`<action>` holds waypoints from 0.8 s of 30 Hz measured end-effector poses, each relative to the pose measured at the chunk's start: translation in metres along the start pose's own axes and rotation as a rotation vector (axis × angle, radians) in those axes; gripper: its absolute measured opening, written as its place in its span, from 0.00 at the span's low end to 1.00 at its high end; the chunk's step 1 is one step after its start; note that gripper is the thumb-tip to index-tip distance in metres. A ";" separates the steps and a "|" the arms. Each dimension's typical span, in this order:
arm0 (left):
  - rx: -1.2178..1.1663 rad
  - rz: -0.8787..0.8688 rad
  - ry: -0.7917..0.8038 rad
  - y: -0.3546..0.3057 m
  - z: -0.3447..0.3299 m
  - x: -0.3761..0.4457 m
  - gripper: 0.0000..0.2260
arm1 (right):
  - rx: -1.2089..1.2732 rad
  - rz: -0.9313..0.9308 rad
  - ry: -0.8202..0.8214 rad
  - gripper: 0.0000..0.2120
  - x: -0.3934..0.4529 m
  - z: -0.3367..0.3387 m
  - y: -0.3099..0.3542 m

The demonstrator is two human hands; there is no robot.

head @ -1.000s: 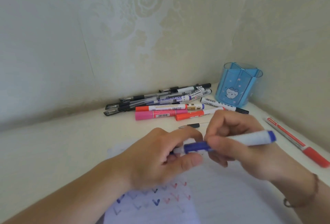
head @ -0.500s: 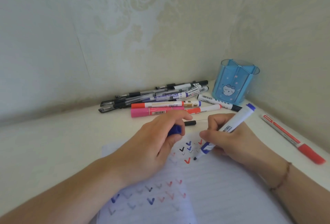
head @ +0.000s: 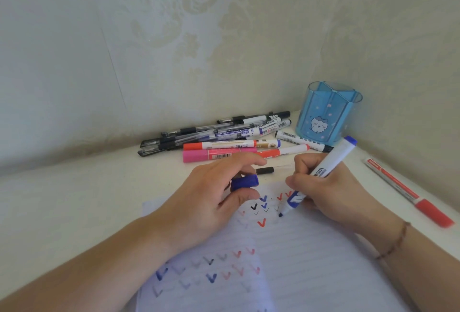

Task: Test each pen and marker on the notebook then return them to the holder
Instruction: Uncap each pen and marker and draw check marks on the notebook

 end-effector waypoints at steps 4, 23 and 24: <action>0.027 0.005 -0.059 0.001 0.002 0.000 0.12 | 0.315 0.029 -0.035 0.23 -0.002 0.005 0.004; 0.037 -0.082 -0.046 -0.004 0.000 0.001 0.09 | 0.314 0.299 0.108 0.17 -0.014 -0.006 0.017; 0.036 -0.089 -0.039 -0.006 0.000 0.001 0.08 | 0.332 0.308 0.128 0.17 -0.016 -0.008 0.019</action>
Point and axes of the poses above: each hand's wrist, its own x-axis towards the middle knuckle, its own z-axis out of the back of the hand, y = z × x, the point moved 4 cm from there along x, towards the middle knuckle, and after that the axes turned 15 degrees about -x, right-handed, at the moved point
